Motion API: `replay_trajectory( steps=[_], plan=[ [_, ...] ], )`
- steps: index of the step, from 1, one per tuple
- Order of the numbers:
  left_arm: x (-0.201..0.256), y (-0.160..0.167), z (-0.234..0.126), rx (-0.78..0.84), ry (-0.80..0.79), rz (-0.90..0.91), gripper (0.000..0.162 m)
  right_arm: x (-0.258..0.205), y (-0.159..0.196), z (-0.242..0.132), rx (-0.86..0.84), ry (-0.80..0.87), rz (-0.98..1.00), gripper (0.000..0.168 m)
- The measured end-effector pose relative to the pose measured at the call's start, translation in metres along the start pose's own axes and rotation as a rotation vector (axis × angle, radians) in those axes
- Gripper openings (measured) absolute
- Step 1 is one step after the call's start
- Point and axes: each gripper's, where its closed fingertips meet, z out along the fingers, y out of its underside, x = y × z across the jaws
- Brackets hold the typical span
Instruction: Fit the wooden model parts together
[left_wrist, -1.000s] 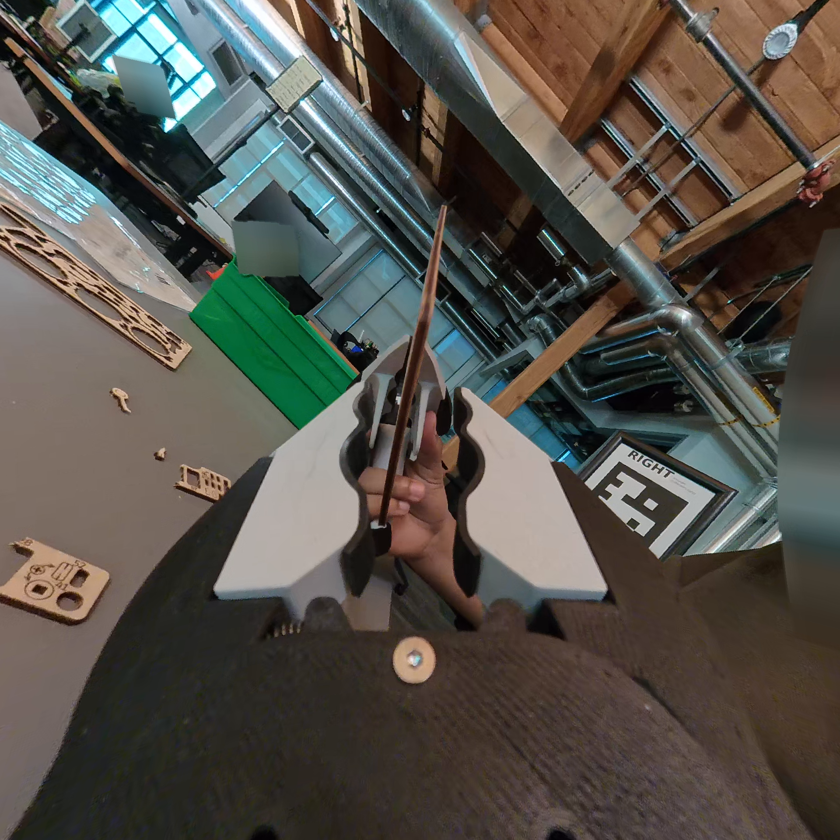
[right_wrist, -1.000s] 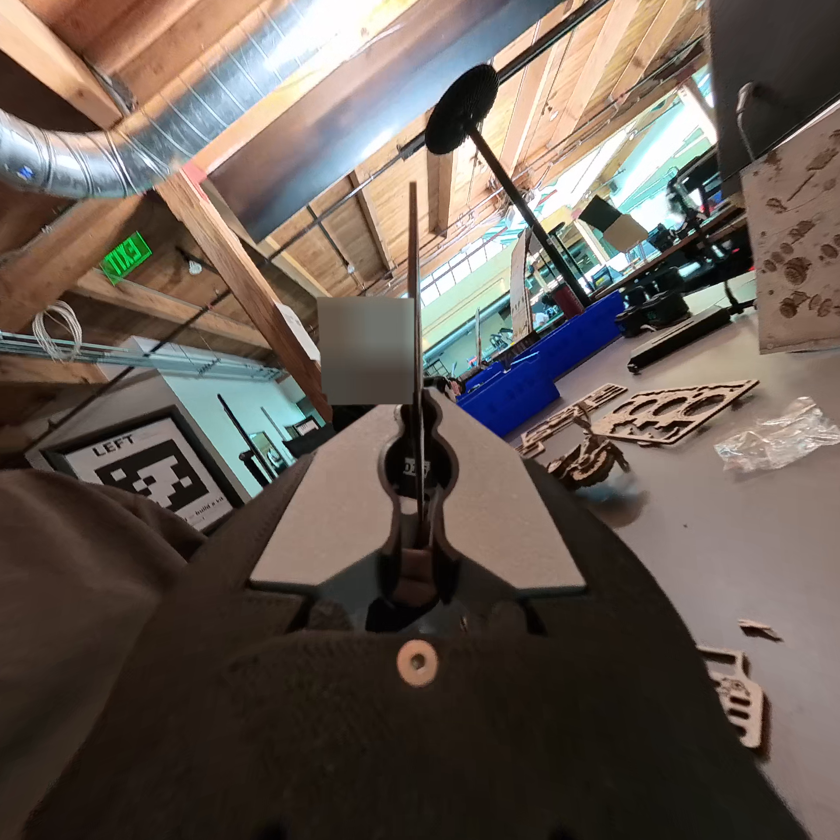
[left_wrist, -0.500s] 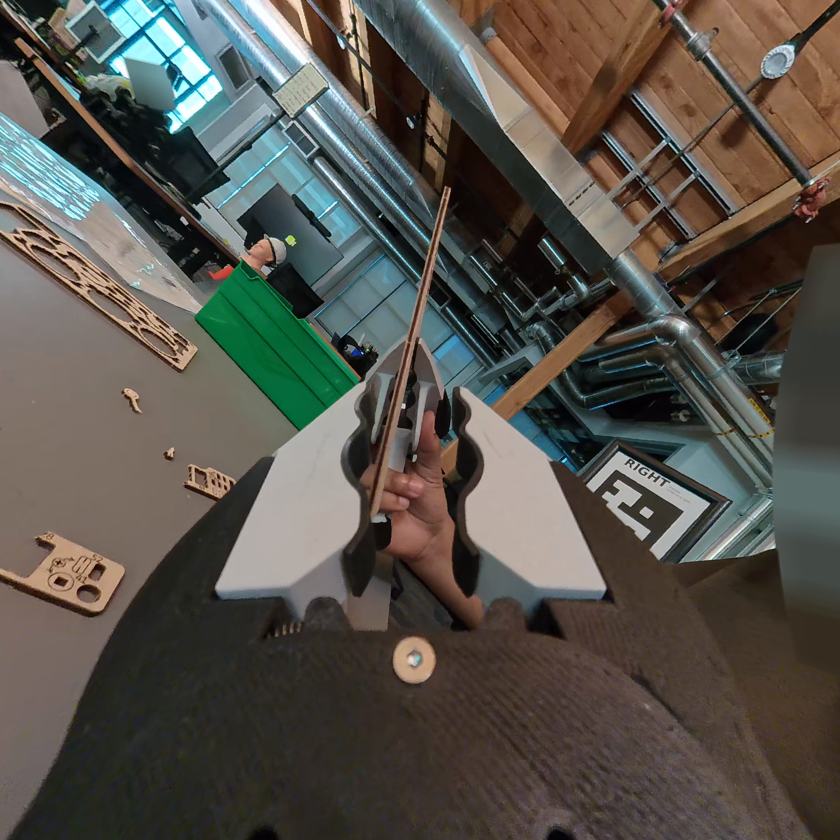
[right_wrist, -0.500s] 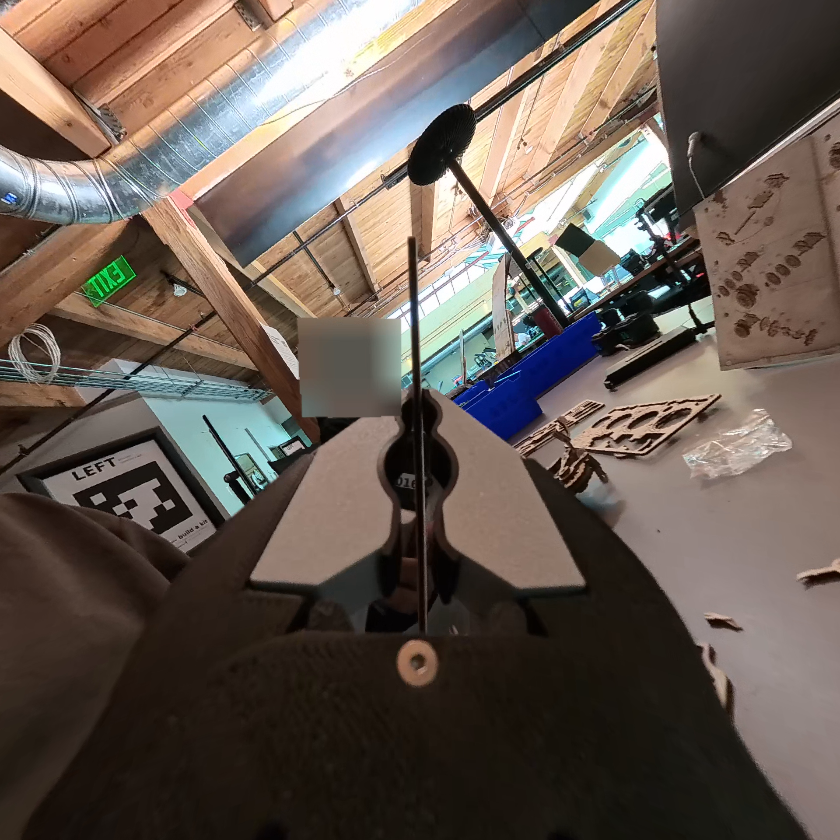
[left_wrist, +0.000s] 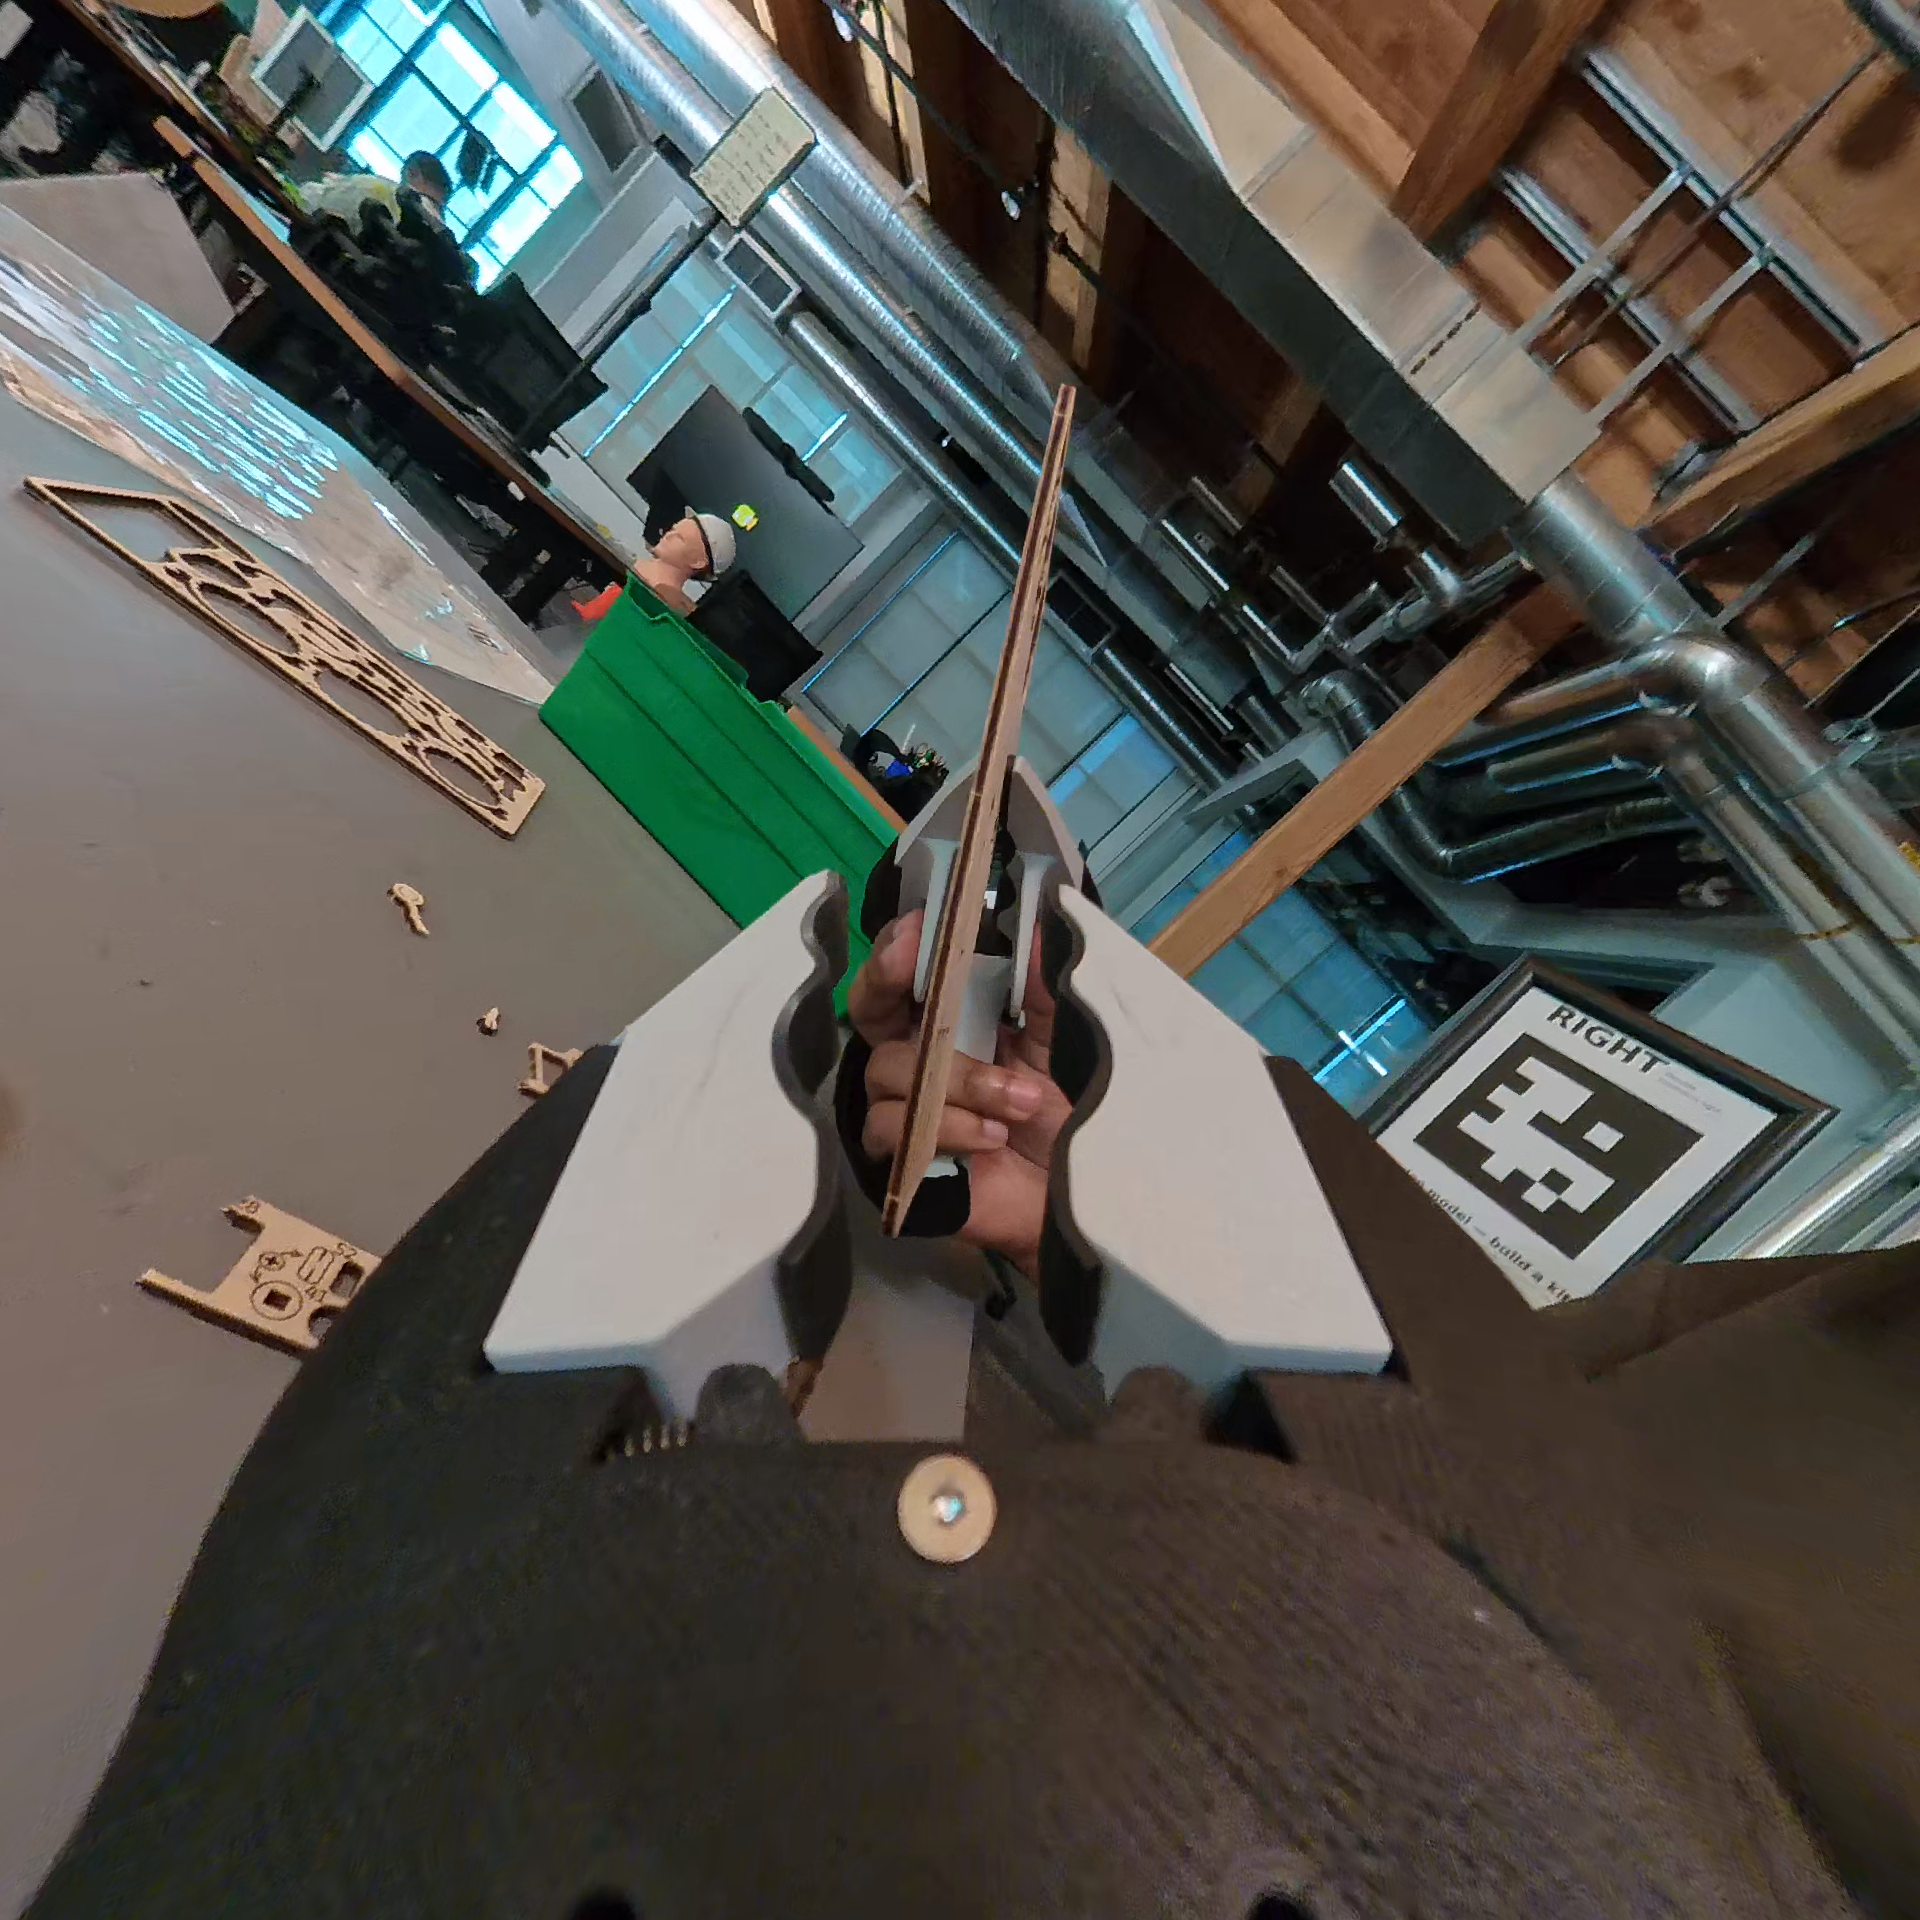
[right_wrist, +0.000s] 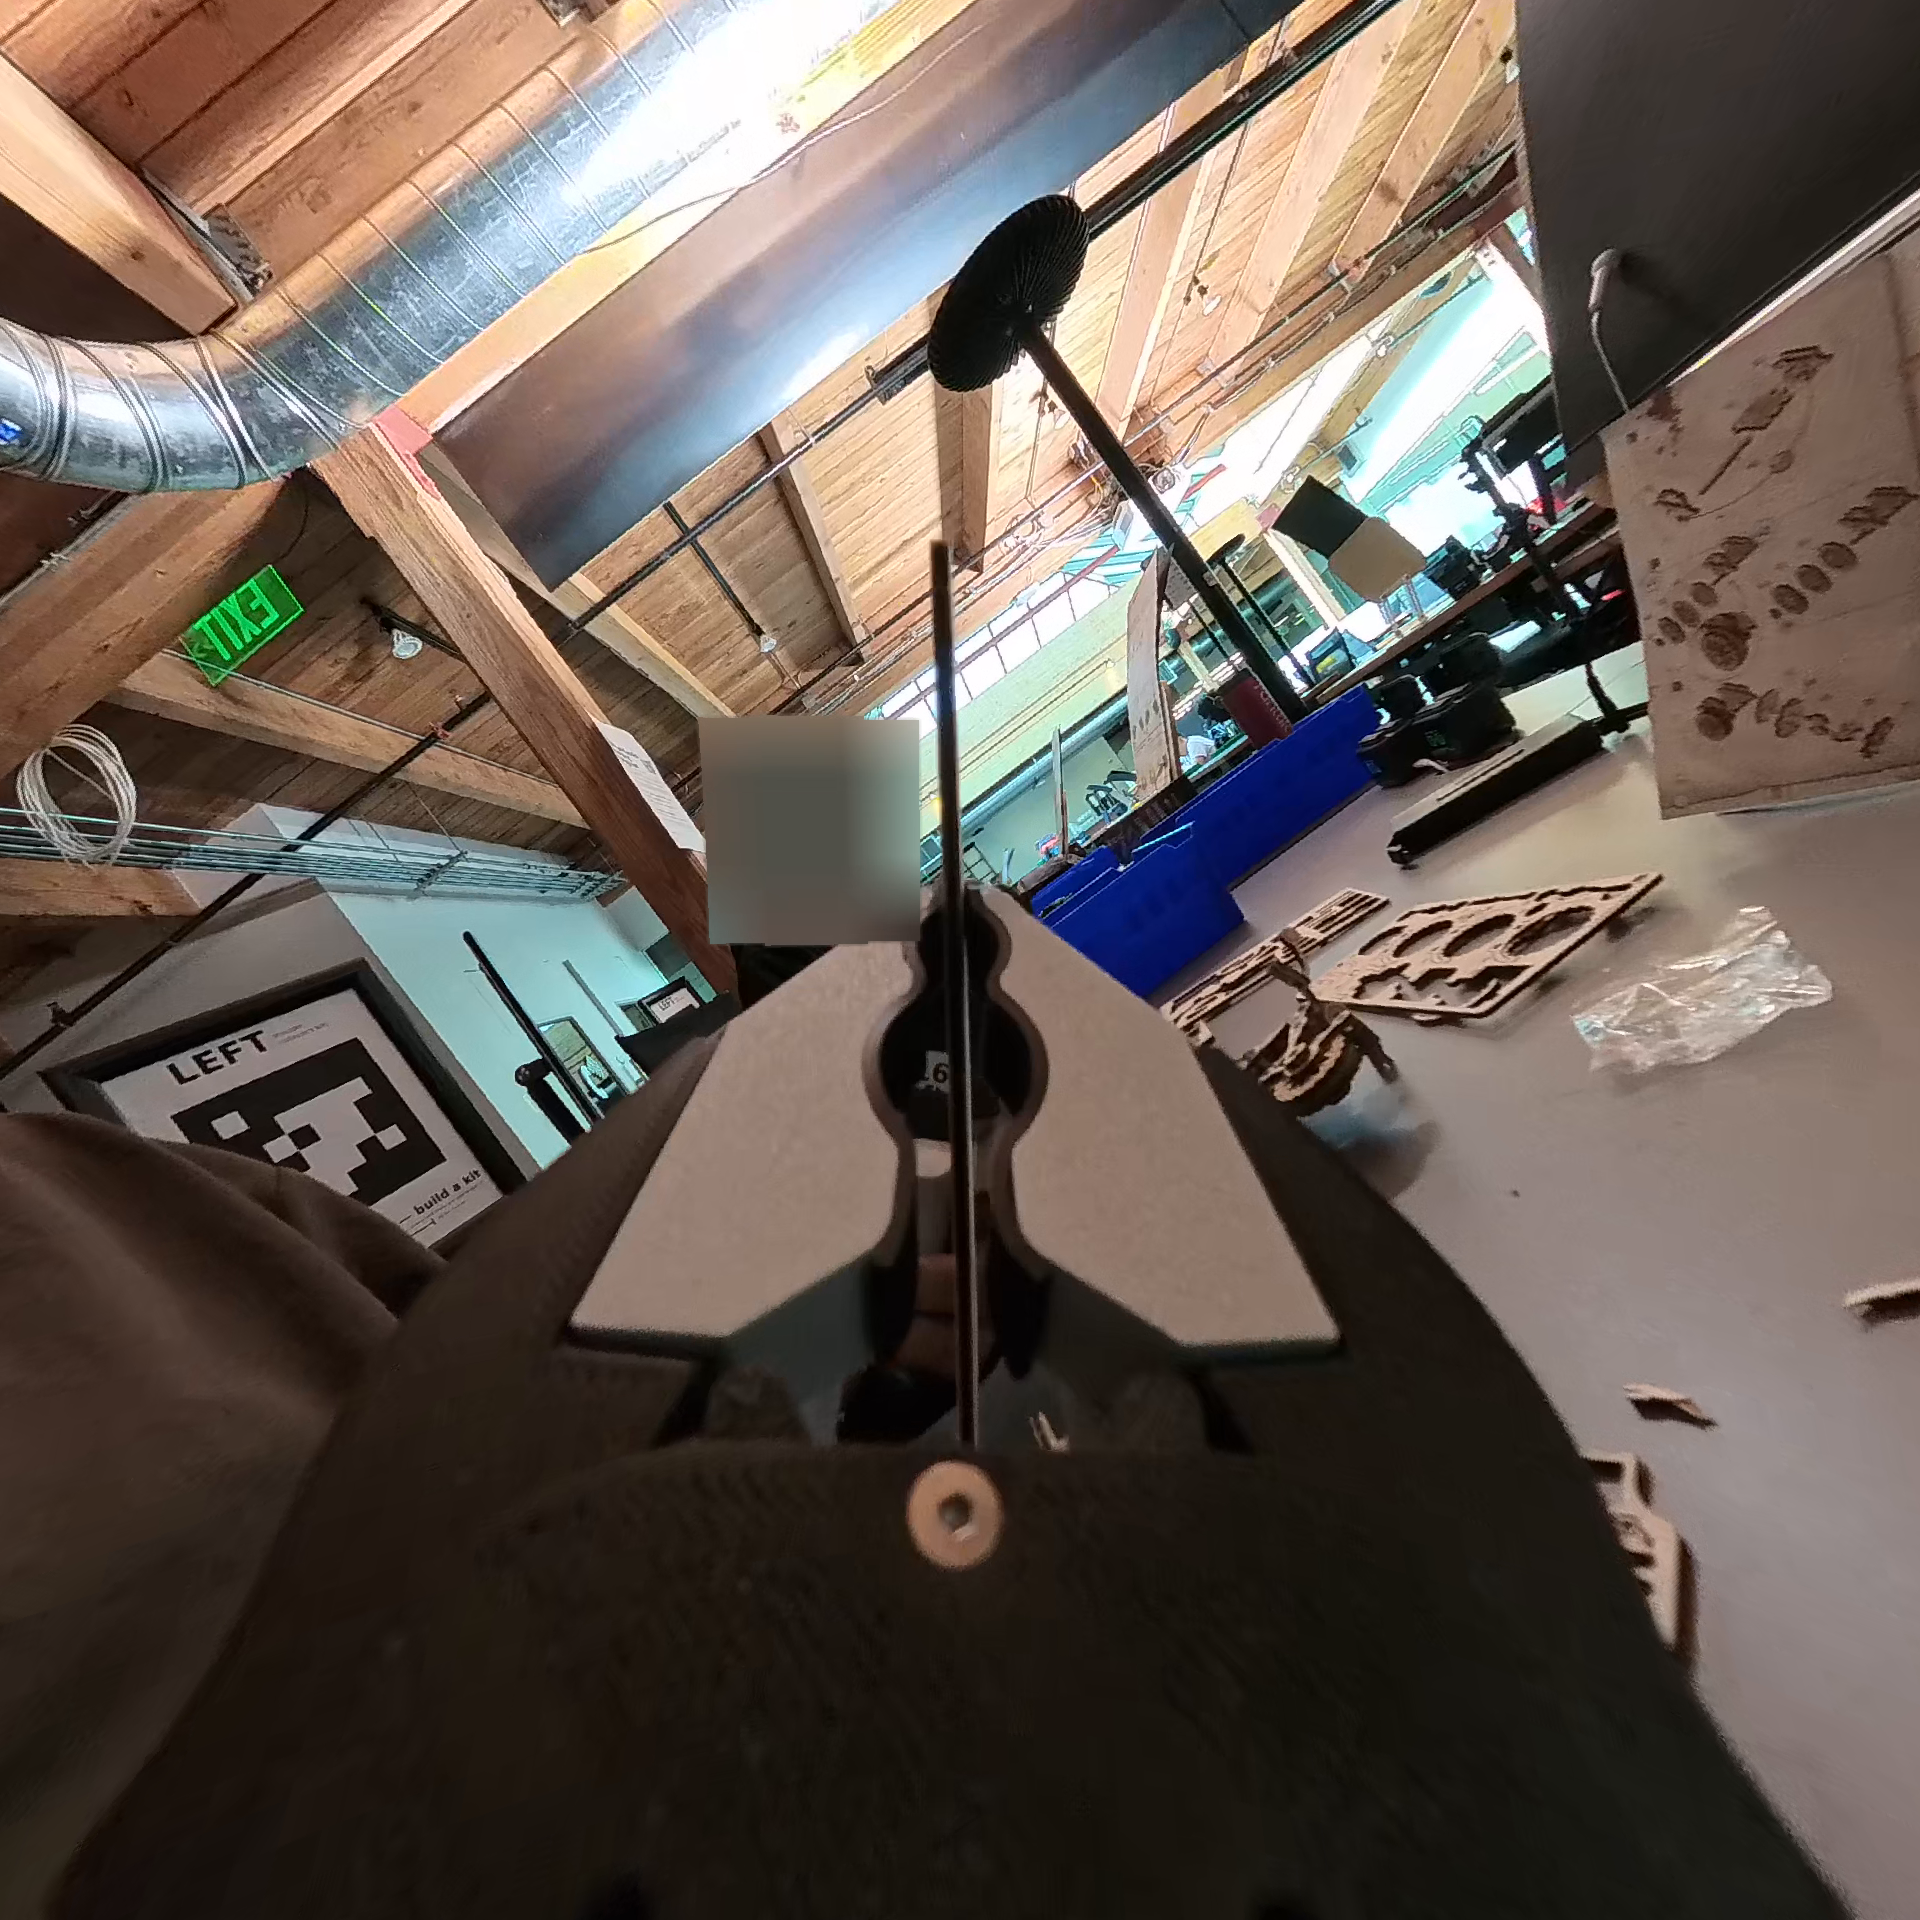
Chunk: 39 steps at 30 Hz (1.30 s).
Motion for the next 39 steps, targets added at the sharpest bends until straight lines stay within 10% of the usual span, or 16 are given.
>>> replay_trajectory(
  steps=[39],
  plan=[
    [0.008, -0.002, -0.003, 0.023, 0.093, -0.066, 0.000, -0.005, 0.007, 0.006, -0.013, -0.022, 0.005, 0.008]
  ],
)
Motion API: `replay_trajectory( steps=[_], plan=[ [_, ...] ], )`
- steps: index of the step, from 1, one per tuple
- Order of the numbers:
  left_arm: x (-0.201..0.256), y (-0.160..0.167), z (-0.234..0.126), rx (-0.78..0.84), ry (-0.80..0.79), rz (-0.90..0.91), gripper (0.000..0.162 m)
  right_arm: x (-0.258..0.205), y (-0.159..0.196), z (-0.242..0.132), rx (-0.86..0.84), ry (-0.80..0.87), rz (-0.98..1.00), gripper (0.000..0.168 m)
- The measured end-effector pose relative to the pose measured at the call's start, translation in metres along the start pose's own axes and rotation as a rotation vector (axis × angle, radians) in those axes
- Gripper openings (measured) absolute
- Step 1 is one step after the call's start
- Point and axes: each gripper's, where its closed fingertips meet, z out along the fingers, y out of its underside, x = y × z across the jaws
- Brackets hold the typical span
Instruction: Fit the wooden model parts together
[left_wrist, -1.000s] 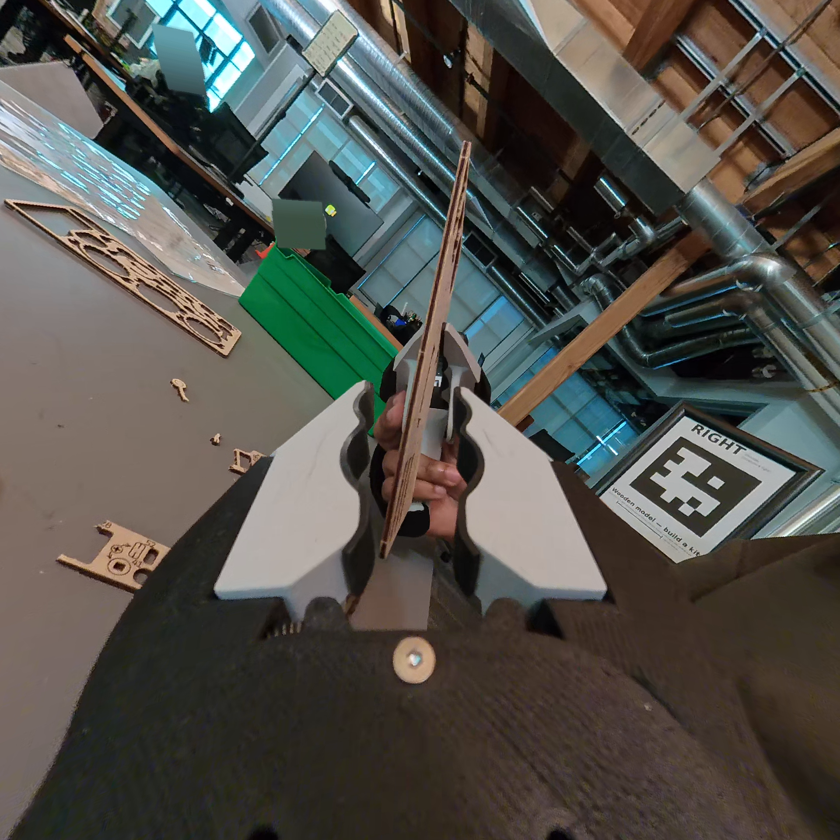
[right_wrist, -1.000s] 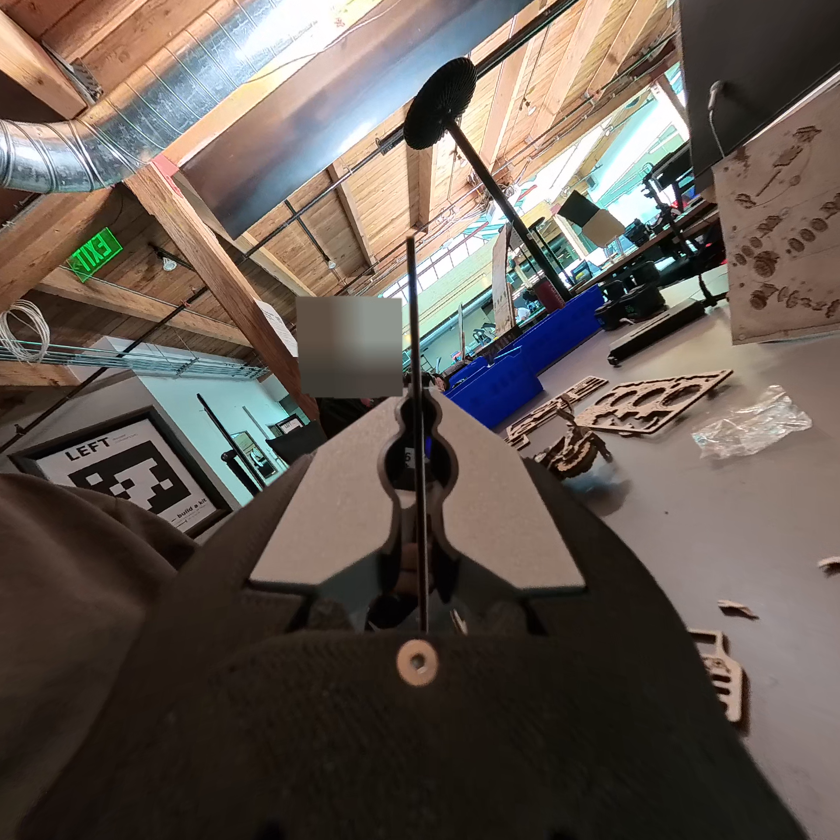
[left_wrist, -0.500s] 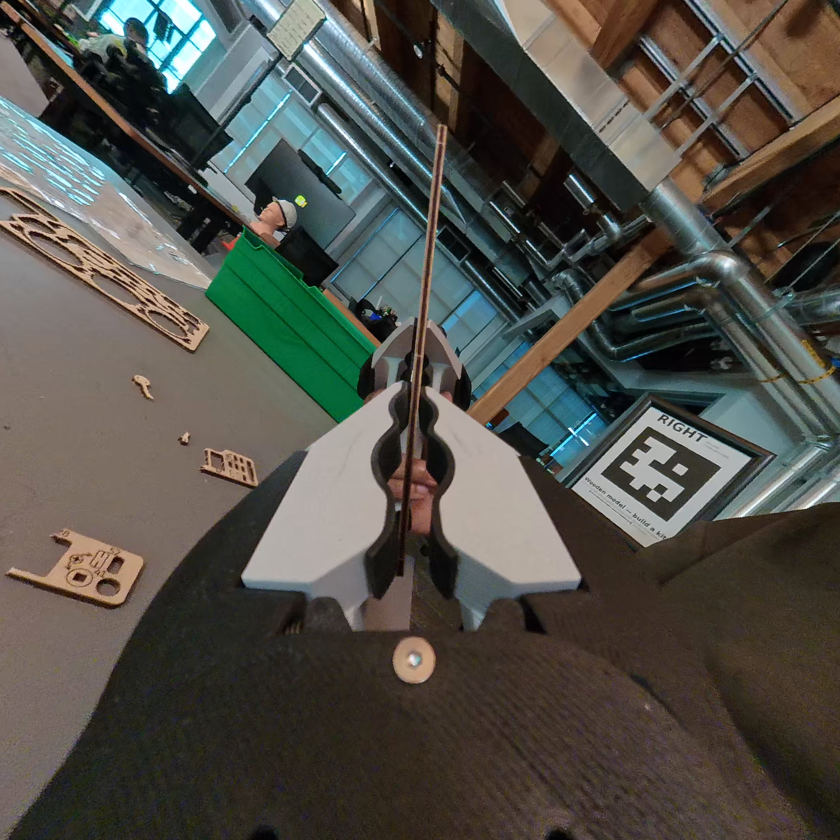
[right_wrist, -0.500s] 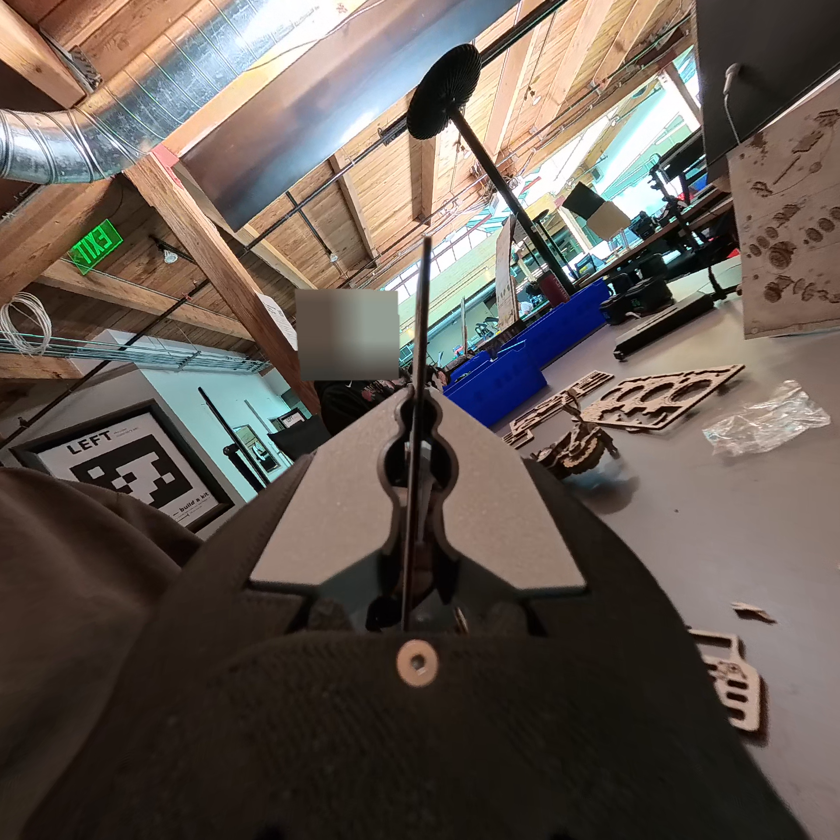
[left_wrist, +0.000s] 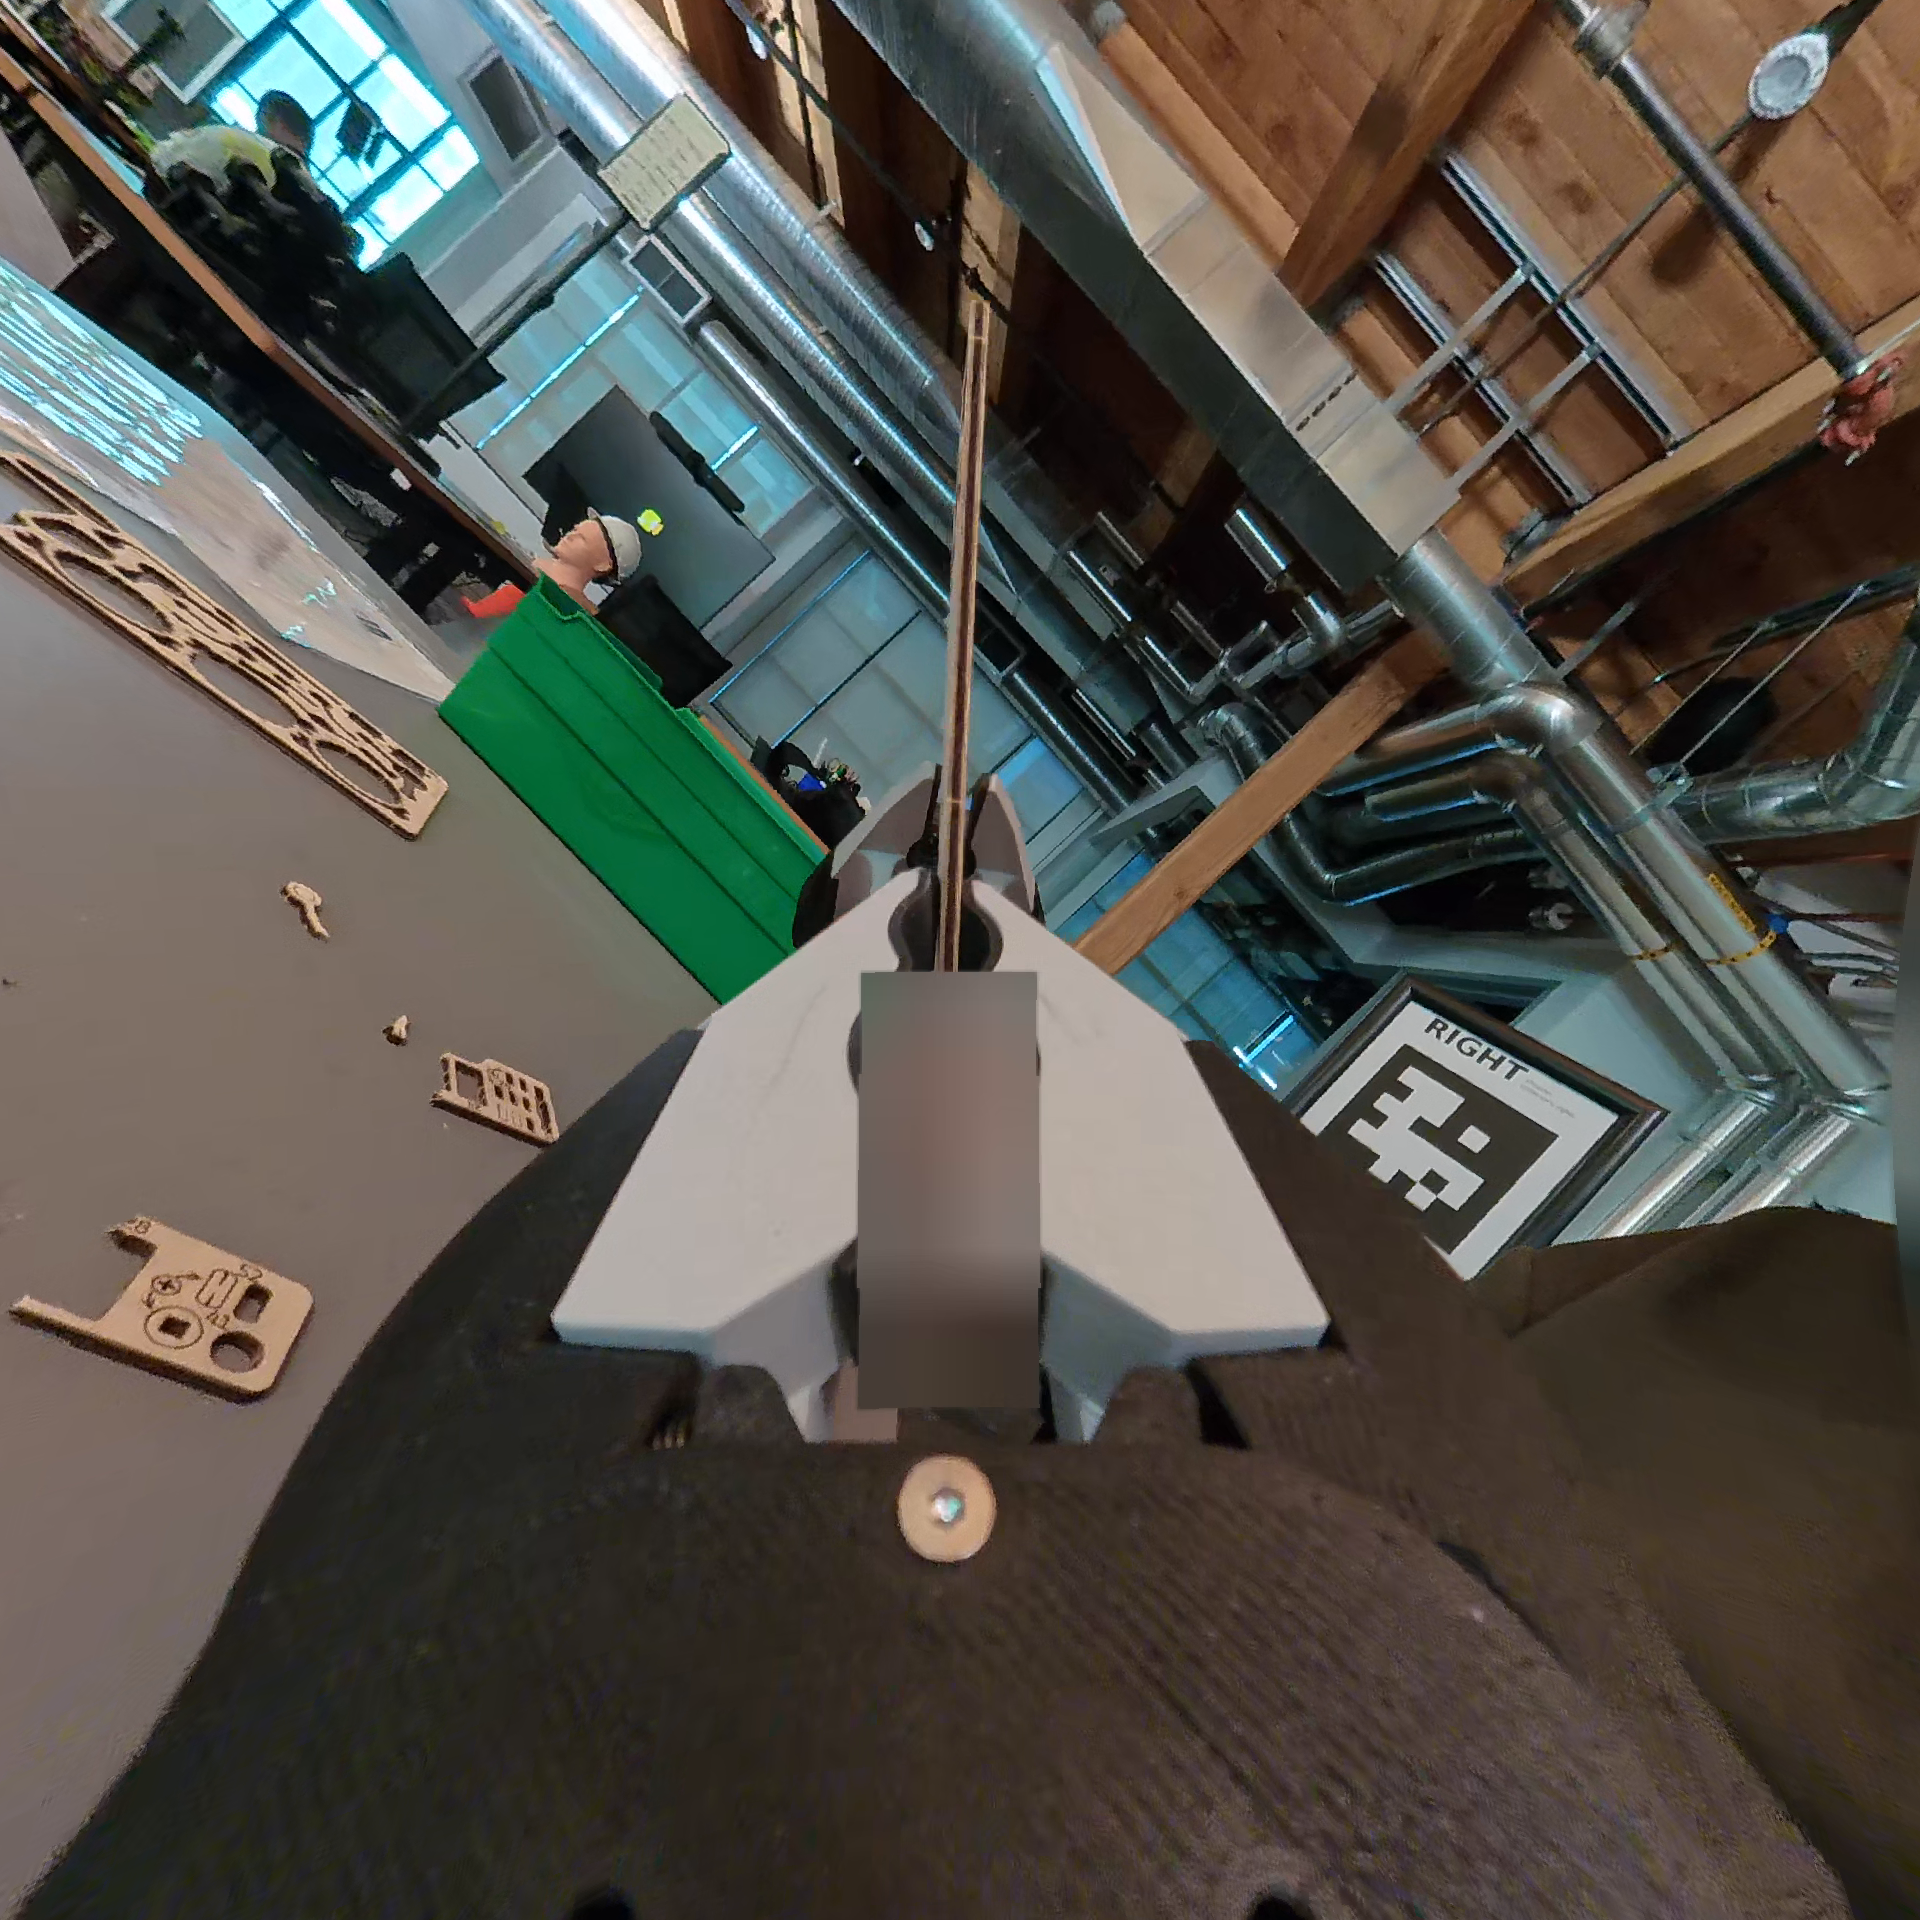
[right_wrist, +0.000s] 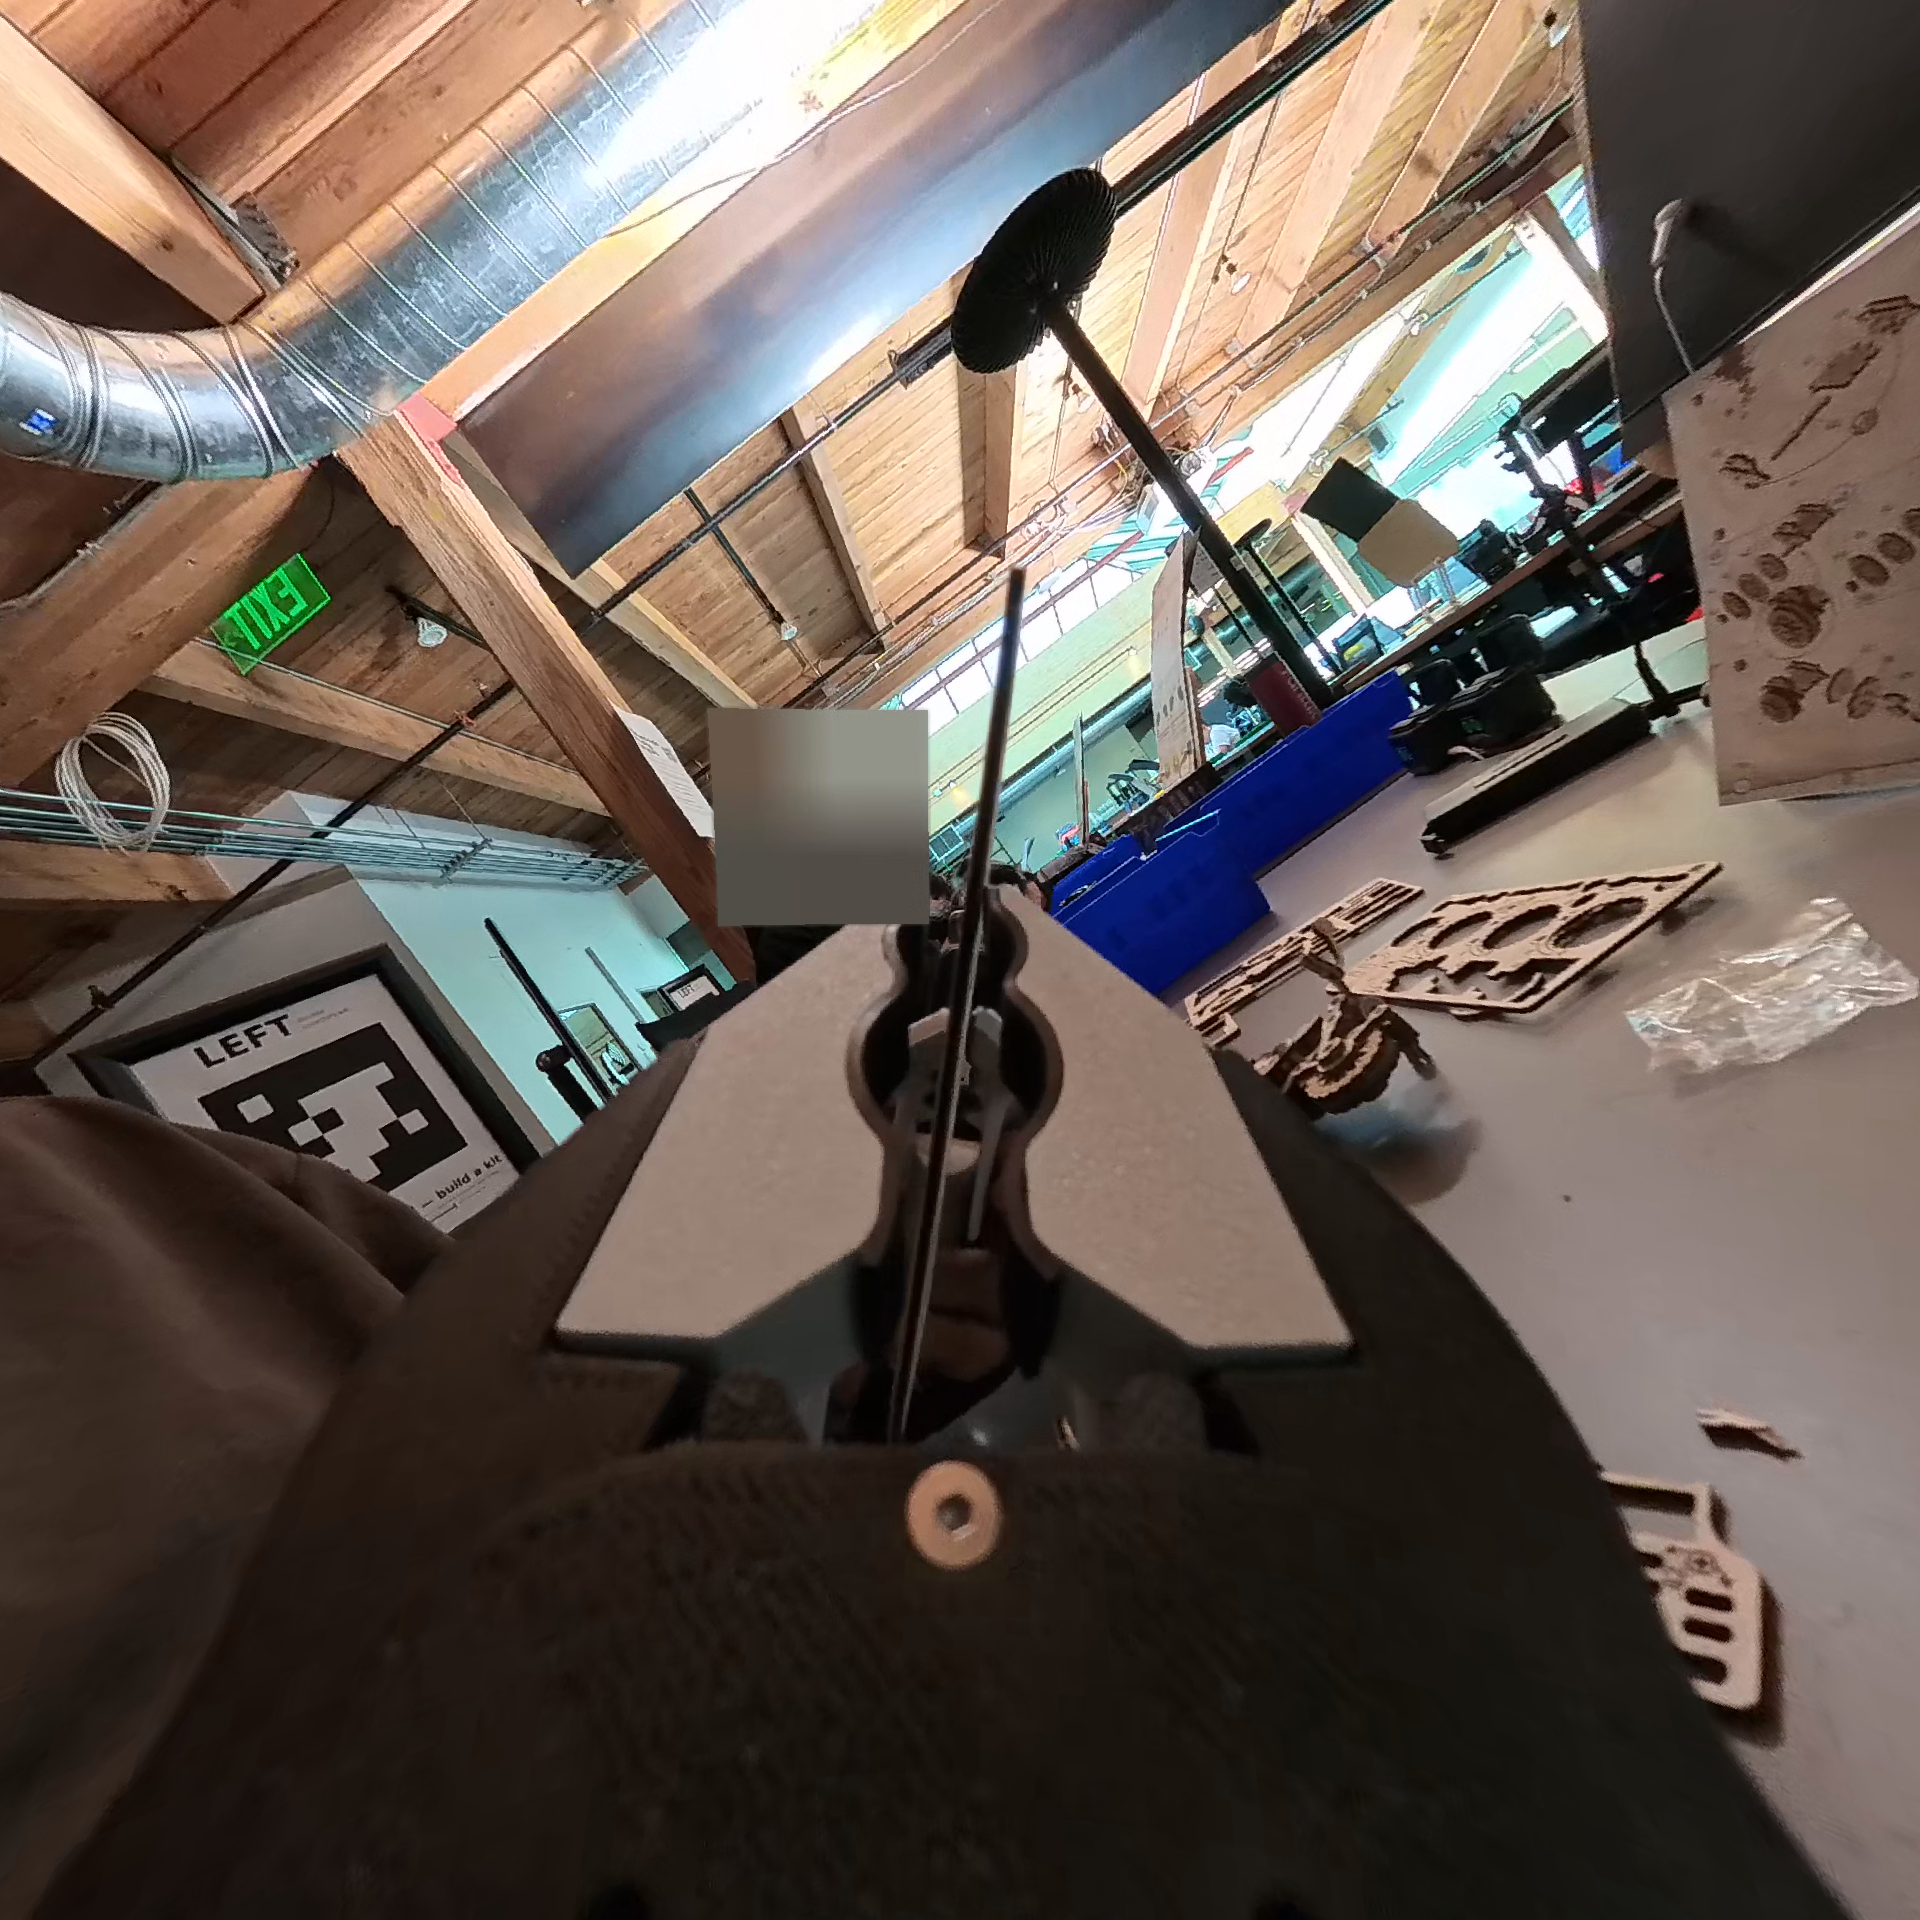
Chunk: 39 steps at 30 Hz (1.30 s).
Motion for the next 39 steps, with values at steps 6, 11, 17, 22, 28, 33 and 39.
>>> replay_trajectory(
  steps=[6, 11, 17, 22, 28, 33, 39],
  plan=[
    [0.000, -0.006, -0.003, 0.031, 0.007, -0.011, 0.000, 0.000, 0.006, 0.003, -0.031, 0.009, -0.015, 0.008],
    [0.002, -0.009, -0.004, 0.039, 0.014, -0.009, 0.000, 0.001, 0.014, 0.006, -0.074, 0.018, -0.028, 0.007],
    [0.003, -0.010, -0.004, 0.040, 0.018, -0.003, 0.000, -0.001, 0.024, 0.010, -0.135, 0.021, -0.068, 0.005],
    [0.003, -0.010, -0.004, 0.040, 0.022, -0.008, 0.000, -0.002, 0.027, 0.011, -0.151, 0.017, -0.072, 0.005],
    [0.003, -0.008, -0.003, 0.034, 0.021, -0.006, 0.000, -0.002, 0.027, 0.010, -0.149, 0.019, -0.076, 0.004],
    [0.003, -0.008, -0.003, 0.033, 0.019, -0.008, 0.000, -0.001, 0.026, 0.010, -0.147, 0.022, -0.079, 0.003],
    [0.002, -0.007, -0.003, 0.033, 0.018, -0.015, 0.000, 0.000, 0.025, 0.009, -0.142, 0.022, -0.070, 0.002]
  ],
)
